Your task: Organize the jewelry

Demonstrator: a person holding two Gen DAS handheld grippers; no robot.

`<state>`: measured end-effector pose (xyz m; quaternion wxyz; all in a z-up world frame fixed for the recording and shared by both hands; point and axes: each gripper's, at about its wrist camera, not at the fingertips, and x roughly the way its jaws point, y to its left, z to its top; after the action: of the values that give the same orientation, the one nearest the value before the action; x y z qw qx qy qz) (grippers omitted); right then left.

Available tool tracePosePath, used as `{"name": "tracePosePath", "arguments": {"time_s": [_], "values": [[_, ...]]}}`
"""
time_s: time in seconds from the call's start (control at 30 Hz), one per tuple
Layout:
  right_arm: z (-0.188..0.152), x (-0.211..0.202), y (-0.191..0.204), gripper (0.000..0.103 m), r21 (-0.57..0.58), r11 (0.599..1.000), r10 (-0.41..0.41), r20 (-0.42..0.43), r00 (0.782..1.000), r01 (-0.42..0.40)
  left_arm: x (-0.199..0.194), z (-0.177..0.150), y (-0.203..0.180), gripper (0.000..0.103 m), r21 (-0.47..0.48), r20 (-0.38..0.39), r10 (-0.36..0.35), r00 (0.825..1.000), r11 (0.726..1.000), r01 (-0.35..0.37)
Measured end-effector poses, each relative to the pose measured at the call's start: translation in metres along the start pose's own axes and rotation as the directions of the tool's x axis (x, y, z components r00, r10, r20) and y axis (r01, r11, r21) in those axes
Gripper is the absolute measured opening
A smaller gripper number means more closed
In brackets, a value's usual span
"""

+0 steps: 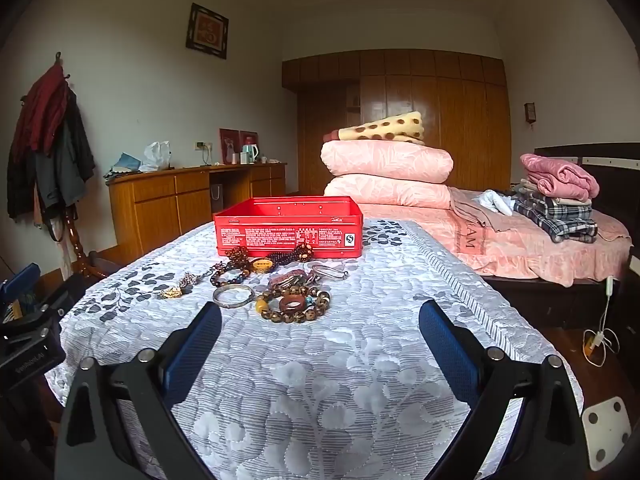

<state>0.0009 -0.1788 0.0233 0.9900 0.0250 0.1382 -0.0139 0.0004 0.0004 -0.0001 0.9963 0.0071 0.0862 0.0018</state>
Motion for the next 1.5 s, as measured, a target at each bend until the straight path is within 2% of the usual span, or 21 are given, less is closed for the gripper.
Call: {"name": "tracePosePath", "arguments": {"time_s": [1.5], "values": [[-0.0015, 0.0011, -0.0006, 0.097, 0.002, 1.000, 0.000, -0.004, 1.000, 0.000, -0.0005, -0.0008, 0.0014, 0.098, 0.007, 0.010, 0.010, 1.000, 1.000, -0.010]]}}
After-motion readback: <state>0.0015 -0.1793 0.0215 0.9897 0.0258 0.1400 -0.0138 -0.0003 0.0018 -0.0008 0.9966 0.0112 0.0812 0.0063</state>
